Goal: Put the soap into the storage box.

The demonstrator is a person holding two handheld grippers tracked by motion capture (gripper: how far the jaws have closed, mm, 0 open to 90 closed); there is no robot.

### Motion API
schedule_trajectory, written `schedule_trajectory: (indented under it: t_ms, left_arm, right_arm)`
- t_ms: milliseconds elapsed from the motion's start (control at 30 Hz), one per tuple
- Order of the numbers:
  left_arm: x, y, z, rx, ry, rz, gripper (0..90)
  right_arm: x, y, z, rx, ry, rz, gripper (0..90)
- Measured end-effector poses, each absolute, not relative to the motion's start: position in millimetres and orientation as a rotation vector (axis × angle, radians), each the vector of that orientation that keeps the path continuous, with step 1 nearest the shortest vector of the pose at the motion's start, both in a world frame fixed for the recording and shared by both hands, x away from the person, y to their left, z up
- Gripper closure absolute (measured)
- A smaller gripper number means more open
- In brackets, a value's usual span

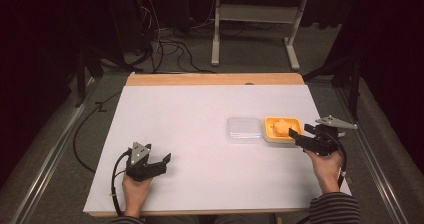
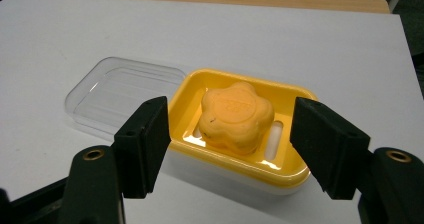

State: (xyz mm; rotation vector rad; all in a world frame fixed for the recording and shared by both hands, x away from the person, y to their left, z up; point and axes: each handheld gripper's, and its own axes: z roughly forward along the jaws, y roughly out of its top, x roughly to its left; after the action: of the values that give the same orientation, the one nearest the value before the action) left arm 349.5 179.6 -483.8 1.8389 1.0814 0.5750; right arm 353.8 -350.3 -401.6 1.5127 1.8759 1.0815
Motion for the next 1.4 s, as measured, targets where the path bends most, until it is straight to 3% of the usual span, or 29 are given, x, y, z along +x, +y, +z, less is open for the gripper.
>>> schedule_trajectory:
  t_ms: [1400]
  left_arm:
    - [349.5, 179.2, -483.9, 1.839, 1.081, 0.575, 18.3]
  right_arm:
    - [321.3, -320.7, -424.8, 1.441, 1.918, 1.186, 33.4]
